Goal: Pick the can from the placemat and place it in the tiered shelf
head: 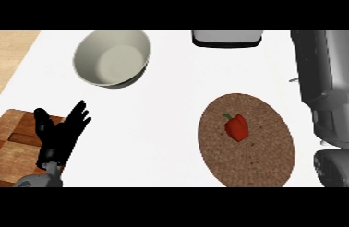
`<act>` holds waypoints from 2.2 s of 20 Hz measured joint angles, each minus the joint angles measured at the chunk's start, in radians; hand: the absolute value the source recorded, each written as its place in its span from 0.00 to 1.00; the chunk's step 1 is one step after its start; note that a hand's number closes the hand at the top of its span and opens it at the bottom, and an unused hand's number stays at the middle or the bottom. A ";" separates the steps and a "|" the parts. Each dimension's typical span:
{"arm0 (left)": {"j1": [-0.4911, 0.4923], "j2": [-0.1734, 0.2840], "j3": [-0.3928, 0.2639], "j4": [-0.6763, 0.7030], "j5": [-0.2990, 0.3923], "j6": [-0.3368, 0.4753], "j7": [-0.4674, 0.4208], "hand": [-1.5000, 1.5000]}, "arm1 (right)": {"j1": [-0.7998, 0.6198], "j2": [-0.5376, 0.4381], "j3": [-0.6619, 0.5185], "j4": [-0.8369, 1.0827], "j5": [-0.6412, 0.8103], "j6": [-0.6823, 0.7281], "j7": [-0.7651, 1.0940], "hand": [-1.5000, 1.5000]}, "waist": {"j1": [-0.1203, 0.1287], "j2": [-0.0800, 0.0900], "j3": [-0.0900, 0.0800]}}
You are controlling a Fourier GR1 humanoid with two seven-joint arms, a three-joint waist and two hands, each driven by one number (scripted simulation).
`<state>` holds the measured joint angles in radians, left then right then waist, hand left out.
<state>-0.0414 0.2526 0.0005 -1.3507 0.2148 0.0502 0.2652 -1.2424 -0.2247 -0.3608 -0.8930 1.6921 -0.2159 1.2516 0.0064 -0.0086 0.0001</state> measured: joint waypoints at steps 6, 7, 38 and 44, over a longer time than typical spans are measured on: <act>0.000 -0.004 0.002 -0.001 -0.005 0.004 0.003 0.50 | -0.075 -0.072 -0.074 -0.039 0.065 0.069 -0.027 1.00 | -0.006 0.001 0.001; 0.001 -0.005 0.001 -0.002 -0.009 0.006 0.002 0.50 | -0.086 -0.085 -0.085 -0.046 0.074 0.081 -0.033 1.00 | -0.006 0.001 0.001; -0.007 -0.035 0.017 -0.006 -0.049 -0.002 -0.002 0.50 | 0.127 -0.351 -0.296 -0.115 -0.086 0.245 -0.235 1.00 | 0.002 0.003 -0.005; -0.012 -0.017 0.045 0.007 -0.029 -0.039 0.006 0.50 | 0.164 -0.403 -0.285 -0.104 -0.154 0.218 -0.272 1.00 | 0.001 0.005 -0.004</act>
<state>-0.0533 0.2359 0.0454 -1.3434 0.1854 0.0113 0.2716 -1.0781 -0.6275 -0.6456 -0.9966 1.5378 0.0018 0.9800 0.0072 -0.0040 -0.0043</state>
